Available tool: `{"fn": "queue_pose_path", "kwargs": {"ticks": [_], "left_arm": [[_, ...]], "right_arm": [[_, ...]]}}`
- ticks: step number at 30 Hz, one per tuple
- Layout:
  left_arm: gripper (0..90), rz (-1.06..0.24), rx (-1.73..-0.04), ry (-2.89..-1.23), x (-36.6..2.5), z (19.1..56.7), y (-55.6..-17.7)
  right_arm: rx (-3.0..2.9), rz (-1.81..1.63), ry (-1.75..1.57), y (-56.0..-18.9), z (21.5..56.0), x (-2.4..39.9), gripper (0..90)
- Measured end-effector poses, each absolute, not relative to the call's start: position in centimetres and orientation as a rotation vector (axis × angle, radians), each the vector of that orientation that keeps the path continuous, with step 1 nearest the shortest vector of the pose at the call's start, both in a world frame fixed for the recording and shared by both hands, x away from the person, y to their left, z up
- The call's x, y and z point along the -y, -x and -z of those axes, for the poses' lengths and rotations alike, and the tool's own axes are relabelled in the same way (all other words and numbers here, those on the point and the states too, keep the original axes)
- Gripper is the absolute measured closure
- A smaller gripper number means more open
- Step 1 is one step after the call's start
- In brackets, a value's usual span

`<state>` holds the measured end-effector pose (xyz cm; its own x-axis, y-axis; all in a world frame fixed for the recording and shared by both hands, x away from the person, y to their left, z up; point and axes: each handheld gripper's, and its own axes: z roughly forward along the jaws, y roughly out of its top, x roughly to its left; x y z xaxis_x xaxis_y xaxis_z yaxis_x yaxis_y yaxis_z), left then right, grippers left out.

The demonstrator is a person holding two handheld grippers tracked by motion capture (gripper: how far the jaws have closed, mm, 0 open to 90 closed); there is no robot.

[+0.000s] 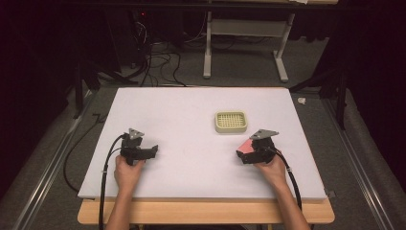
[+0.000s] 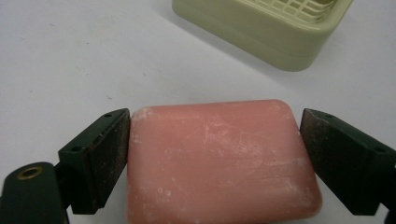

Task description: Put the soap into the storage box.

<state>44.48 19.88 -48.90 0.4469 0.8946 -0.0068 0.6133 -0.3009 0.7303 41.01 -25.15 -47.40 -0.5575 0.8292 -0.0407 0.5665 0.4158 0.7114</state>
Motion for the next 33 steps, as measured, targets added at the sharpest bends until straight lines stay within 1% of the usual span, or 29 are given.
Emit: {"fn": "queue_pose_path", "kwargs": {"ticks": [6, 33], "left_arm": [[14.9, -0.538, -1.258, -2.029, -19.88, 48.9, -44.48], [15.0, -0.54, -1.256, -2.029, -19.88, 48.9, -44.46]], "right_arm": [[-2.322, -0.912, -1.209, -41.19, 47.76, 25.3, 13.2], [-2.321, -0.895, -1.217, -41.27, 48.05, 25.47, 13.6]]}}
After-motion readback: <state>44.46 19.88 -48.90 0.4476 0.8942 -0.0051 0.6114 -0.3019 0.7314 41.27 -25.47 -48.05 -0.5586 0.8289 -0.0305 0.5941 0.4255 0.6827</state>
